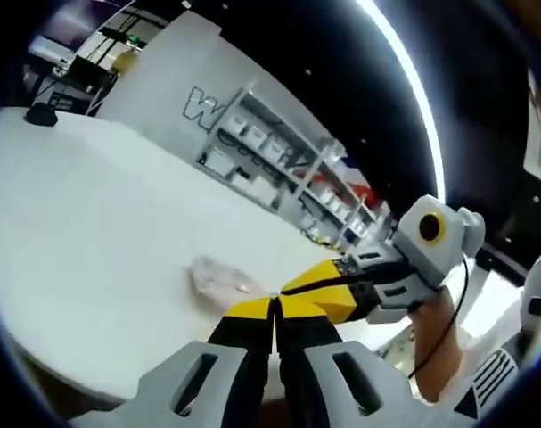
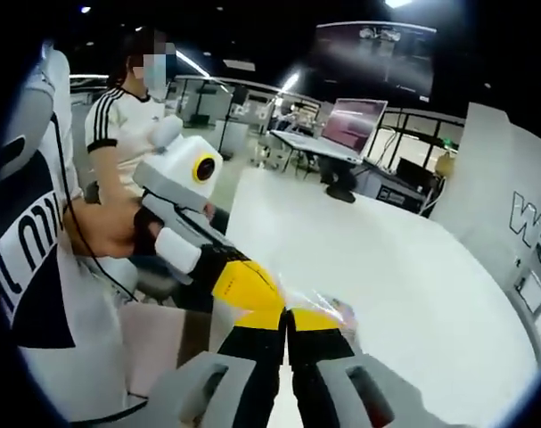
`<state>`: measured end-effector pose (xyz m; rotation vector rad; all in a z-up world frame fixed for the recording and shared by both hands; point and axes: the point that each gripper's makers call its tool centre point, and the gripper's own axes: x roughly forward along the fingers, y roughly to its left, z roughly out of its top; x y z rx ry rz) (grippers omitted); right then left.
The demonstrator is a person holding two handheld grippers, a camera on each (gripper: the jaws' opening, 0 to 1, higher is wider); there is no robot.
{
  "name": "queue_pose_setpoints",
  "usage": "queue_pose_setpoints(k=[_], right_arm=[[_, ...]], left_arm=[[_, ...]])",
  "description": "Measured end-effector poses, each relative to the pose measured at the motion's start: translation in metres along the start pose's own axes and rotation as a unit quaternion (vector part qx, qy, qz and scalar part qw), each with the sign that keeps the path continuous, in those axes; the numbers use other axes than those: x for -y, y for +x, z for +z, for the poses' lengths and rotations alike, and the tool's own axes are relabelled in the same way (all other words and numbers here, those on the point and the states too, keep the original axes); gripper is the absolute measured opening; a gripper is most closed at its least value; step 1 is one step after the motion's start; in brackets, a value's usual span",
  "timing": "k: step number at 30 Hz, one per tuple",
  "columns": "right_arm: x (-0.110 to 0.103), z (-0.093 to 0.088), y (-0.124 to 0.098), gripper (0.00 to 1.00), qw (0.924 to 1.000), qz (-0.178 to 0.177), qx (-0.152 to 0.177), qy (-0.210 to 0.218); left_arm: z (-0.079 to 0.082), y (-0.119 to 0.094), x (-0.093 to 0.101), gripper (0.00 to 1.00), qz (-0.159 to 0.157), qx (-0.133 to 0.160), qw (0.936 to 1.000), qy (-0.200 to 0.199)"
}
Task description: Open the resealable bag by pulling the two sides of the seal apart until the entire bag opening is separated and visibly accessible.
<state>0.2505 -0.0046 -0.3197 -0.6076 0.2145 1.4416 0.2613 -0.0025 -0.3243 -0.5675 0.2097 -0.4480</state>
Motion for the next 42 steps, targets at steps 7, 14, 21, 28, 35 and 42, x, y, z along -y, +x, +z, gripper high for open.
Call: queue_pose_setpoints(k=[7,14,21,28,35,42], right_arm=[[-0.003,-0.001,0.003,0.00,0.9997,-0.018,-0.008,0.015],[0.001,0.000,0.002,0.00,0.9986,-0.053,-0.003,0.001],[0.012,0.013,-0.011,0.00,0.9976,-0.064,0.022,0.016],[-0.004,-0.004,-0.005,0.02,0.9996,-0.024,-0.008,-0.015],[-0.007,-0.012,0.002,0.01,0.9998,0.002,-0.017,0.004],[-0.014,-0.016,0.006,0.00,0.9963,0.066,-0.013,0.054]], left_arm=[[-0.008,-0.002,-0.005,0.00,0.012,-0.022,0.9995,-0.022],[-0.011,-0.002,-0.005,0.00,0.013,-0.032,0.9990,-0.028],[-0.026,-0.001,-0.004,0.00,0.006,-0.049,0.9978,-0.043],[-0.019,-0.002,-0.003,0.01,0.005,-0.036,0.9989,-0.029],[-0.021,-0.003,-0.003,0.01,0.009,-0.039,0.9990,-0.019],[-0.025,-0.007,-0.005,0.01,0.014,-0.048,0.9987,-0.007]])
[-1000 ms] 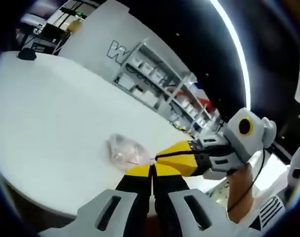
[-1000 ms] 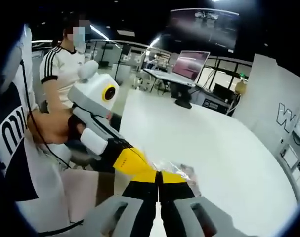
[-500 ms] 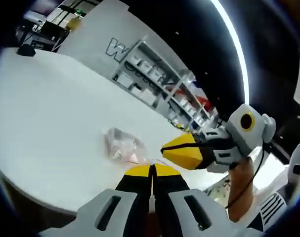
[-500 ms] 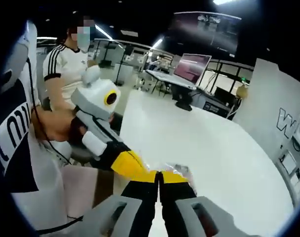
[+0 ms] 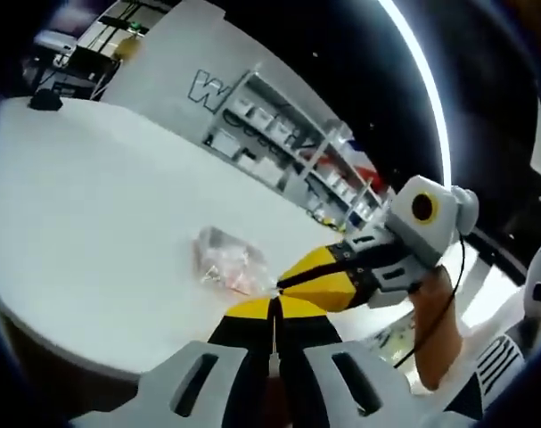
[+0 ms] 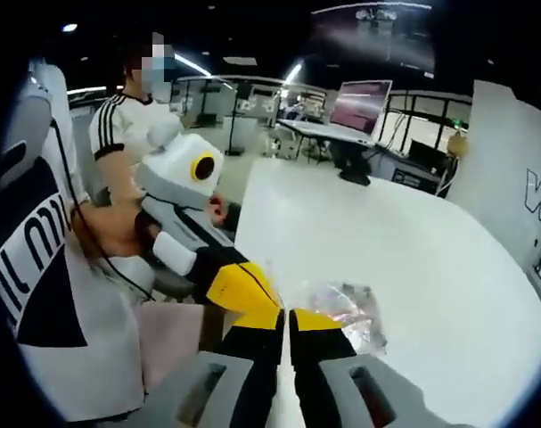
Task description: Open the resealable bag by pulling the two sides of the seal apart until the entire bag opening is separated and visibly accessible.
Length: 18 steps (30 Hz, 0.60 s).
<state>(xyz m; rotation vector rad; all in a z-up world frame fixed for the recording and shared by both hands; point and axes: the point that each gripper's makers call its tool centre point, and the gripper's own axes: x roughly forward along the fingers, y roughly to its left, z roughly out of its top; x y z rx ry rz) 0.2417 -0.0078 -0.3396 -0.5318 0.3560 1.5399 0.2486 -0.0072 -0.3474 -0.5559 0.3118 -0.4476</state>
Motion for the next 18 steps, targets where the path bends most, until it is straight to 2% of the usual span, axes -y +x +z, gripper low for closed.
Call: queue_pose_setpoints(k=[2,7,8,10,14,18], right_arm=[[-0.0036,-0.0007,0.0017,0.00,0.9996,0.025,0.001,0.016],[-0.0048,-0.0017,0.0036,0.00,0.9975,0.037,-0.005,0.060],[-0.0056,-0.0014,0.0043,0.00,0.9978,0.034,-0.007,0.056],[-0.0012,-0.0038,0.0051,0.00,0.9995,0.006,-0.018,0.025],[-0.0012,-0.0017,0.0078,0.00,0.9992,-0.030,-0.024,-0.009],[-0.0016,0.0019,0.0075,0.00,0.9985,-0.048,-0.019,-0.018]], left_arm=[[-0.0017,-0.0014,-0.0007,0.01,0.001,-0.003,1.0000,0.000],[-0.0031,-0.0033,-0.0026,0.01,0.003,-0.006,1.0000,0.001],[-0.0037,-0.0035,-0.0032,0.00,0.004,-0.008,1.0000,0.000],[-0.0049,-0.0035,-0.0042,0.00,0.005,-0.012,0.9999,-0.006],[-0.0052,-0.0030,-0.0069,0.00,0.010,-0.016,0.9997,-0.015],[-0.0039,-0.0036,-0.0079,0.00,0.011,-0.017,0.9996,-0.020]])
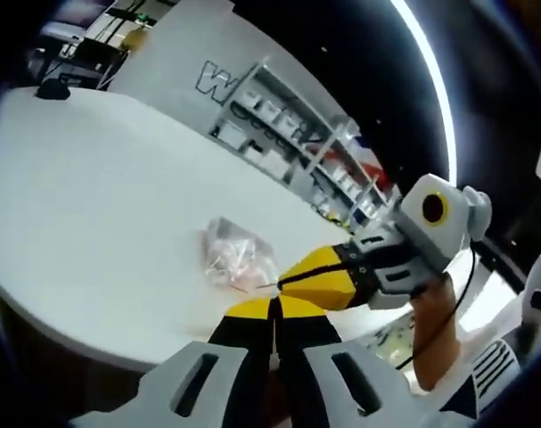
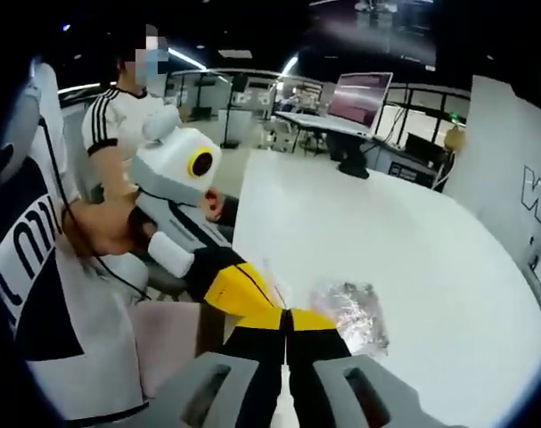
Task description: Open the resealable bag by pulling the two sides of the seal apart until the entire bag opening is separated and visibly accessible.
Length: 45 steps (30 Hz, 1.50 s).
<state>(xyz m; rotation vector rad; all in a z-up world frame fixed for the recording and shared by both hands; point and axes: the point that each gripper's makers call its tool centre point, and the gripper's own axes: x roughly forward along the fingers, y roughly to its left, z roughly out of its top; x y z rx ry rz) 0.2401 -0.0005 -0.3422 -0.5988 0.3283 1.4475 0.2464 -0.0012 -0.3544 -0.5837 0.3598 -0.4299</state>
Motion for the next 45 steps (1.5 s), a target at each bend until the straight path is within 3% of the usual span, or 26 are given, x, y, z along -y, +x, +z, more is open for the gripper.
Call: queue_pose_setpoints(k=[4,6,10,15,17,21,23,27,29,37,45], right_arm=[[0.004,0.005,-0.001,0.00,0.9993,-0.028,0.005,-0.023],[0.018,0.009,-0.007,0.00,0.9970,-0.067,0.005,-0.040],[0.016,0.017,-0.013,0.00,0.9985,-0.046,0.026,-0.016],[0.019,0.018,-0.016,0.00,0.9981,-0.051,0.034,-0.008],[0.019,0.018,-0.016,0.00,0.9980,-0.053,0.036,-0.007],[0.018,0.018,-0.018,0.00,0.9977,-0.054,0.039,-0.010],[0.018,0.018,-0.018,0.00,0.9977,-0.054,0.039,-0.010],[0.016,0.016,-0.017,0.00,0.9979,-0.052,0.037,-0.013],[0.015,0.016,-0.017,0.00,0.9979,-0.051,0.036,-0.015],[0.013,0.018,-0.017,0.00,0.9978,-0.049,0.039,-0.021],[0.011,0.016,-0.016,0.00,0.9982,-0.044,0.034,-0.022]], left_arm=[[-0.002,0.001,-0.001,0.00,0.003,-0.007,1.0000,-0.001],[-0.007,0.002,-0.003,0.00,0.007,-0.014,0.9999,0.001],[-0.008,0.001,0.000,0.00,-0.004,-0.010,0.9999,-0.009],[0.010,-0.001,0.010,0.01,-0.041,0.041,0.9976,-0.039],[0.015,-0.001,0.014,0.03,-0.059,0.055,0.9942,-0.071],[0.018,0.001,0.006,0.11,-0.058,0.068,0.9891,-0.117],[0.022,0.000,0.007,0.11,-0.070,0.080,0.9829,-0.150],[0.024,0.000,0.006,0.10,-0.081,0.085,0.9764,-0.181],[0.027,0.000,0.010,0.10,-0.096,0.087,0.9690,-0.210],[0.024,0.002,0.007,0.05,-0.093,0.083,0.9657,-0.228],[0.025,0.002,0.015,0.05,-0.103,0.079,0.9616,-0.242]])
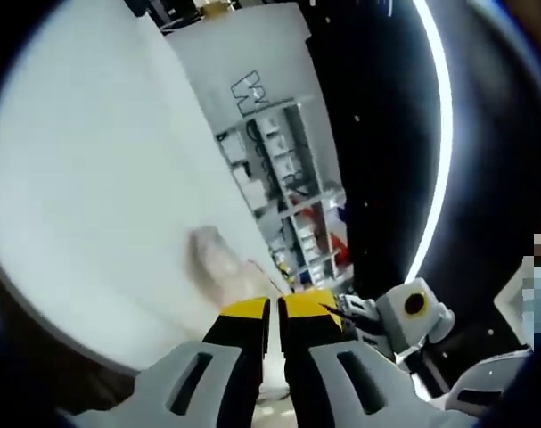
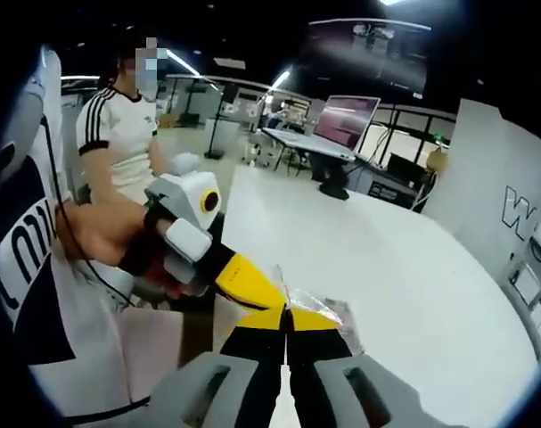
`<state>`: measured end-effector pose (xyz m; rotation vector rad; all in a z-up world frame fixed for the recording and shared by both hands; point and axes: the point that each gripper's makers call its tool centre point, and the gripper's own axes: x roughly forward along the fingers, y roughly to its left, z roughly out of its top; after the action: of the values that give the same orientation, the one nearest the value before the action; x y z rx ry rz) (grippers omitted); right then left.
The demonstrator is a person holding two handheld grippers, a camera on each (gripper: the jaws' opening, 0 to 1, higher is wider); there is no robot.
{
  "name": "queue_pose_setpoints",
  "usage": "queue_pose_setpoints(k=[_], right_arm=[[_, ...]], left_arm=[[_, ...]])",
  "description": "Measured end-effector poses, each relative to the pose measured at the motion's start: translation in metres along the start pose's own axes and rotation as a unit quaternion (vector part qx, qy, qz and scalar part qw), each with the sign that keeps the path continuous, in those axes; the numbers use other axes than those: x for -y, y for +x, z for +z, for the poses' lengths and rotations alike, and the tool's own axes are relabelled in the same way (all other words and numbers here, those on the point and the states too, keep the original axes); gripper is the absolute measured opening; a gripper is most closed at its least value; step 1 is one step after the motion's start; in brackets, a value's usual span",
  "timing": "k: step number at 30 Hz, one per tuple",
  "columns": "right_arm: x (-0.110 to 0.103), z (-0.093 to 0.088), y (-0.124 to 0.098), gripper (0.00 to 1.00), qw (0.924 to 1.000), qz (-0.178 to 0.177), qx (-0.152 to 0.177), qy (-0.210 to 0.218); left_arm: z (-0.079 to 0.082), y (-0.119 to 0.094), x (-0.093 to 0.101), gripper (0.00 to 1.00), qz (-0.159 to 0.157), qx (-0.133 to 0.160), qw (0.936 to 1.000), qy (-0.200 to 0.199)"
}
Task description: Open the resealable bag by pulling the two sides of the seal apart until the entire bag opening is separated and visibly accessible.
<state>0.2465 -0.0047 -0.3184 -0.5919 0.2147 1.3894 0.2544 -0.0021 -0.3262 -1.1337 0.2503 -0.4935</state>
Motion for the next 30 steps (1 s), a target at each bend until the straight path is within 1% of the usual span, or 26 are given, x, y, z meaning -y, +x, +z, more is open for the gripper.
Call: queue_pose_setpoints(k=[4,8,10,12,14,19,20,21,22,24,30], right_arm=[[-0.001,0.000,0.000,0.00,1.0000,0.004,-0.002,-0.001],[-0.002,-0.002,0.001,0.00,1.0000,0.006,-0.005,0.000],[0.000,-0.003,0.000,0.00,1.0000,0.006,-0.006,0.003],[0.002,-0.004,0.000,0.00,0.9999,0.006,-0.006,0.009],[0.002,-0.004,0.000,0.00,0.9997,0.014,-0.006,0.021],[0.000,-0.009,0.004,0.00,0.9994,0.025,-0.012,0.022],[-0.002,-0.010,0.004,0.00,0.9993,0.030,-0.015,0.016],[-0.003,-0.011,0.004,0.00,0.9991,0.035,-0.019,0.012],[-0.004,-0.011,0.004,0.00,0.9989,0.041,-0.019,0.010],[-0.006,-0.012,0.004,0.05,0.9979,0.057,-0.021,0.022],[-0.007,-0.020,0.005,0.03,0.9932,0.097,-0.027,0.057]], left_arm=[[-0.003,-0.002,-0.002,0.03,0.003,-0.006,1.0000,-0.001],[-0.004,-0.004,-0.001,0.02,0.003,-0.012,0.9999,0.008],[-0.007,-0.005,0.000,0.01,0.005,-0.020,0.9995,0.024],[-0.007,-0.007,0.002,0.01,0.008,-0.022,0.9990,0.037],[-0.007,-0.007,0.002,0.00,0.015,-0.023,0.9983,0.052],[-0.011,-0.009,0.000,0.00,0.030,-0.032,0.9958,0.081],[-0.012,-0.010,-0.001,0.00,0.034,-0.035,0.9951,0.086],[-0.011,-0.004,-0.010,0.00,0.037,-0.037,0.9944,0.092],[-0.012,-0.002,-0.013,0.00,0.039,-0.039,0.9940,0.094],[-0.012,-0.001,-0.017,0.00,0.043,-0.042,0.9928,0.103],[-0.015,-0.001,-0.019,0.00,0.047,-0.051,0.9903,0.121]])
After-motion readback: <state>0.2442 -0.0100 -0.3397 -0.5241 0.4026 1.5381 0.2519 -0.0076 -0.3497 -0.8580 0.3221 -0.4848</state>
